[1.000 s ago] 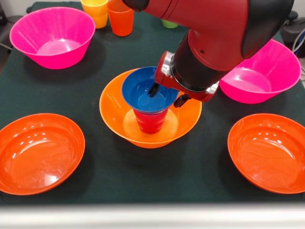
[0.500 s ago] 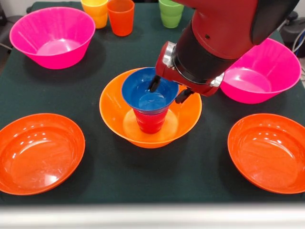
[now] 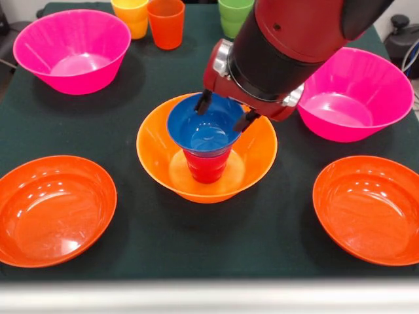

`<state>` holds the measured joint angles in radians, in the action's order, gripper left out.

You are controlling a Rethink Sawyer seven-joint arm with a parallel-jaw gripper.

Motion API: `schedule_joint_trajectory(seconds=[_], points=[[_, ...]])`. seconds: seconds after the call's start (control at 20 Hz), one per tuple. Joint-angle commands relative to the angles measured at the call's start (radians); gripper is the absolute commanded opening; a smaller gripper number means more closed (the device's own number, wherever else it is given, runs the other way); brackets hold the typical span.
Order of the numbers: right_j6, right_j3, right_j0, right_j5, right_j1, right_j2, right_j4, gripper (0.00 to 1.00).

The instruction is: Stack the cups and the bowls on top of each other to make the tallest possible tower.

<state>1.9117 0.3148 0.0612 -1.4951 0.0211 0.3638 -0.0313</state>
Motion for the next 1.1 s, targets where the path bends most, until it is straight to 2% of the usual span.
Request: schedule_joint_trajectory(seconds=[0.05,0.4,0.6,1.1], points=[[-0.311,0.044,0.048,-0.044,-0.009,-0.044,0.052,1.0],[-0.355,-0.004,0.073,-0.063,0.01,-0.041,0.047,1.0],[-0.385,0.04,0.086,0.004,-0.012,-0.066,0.044,1.0],[-0.486,0.071,0.119,0.02,-0.046,-0.06,0.065,1.0]])
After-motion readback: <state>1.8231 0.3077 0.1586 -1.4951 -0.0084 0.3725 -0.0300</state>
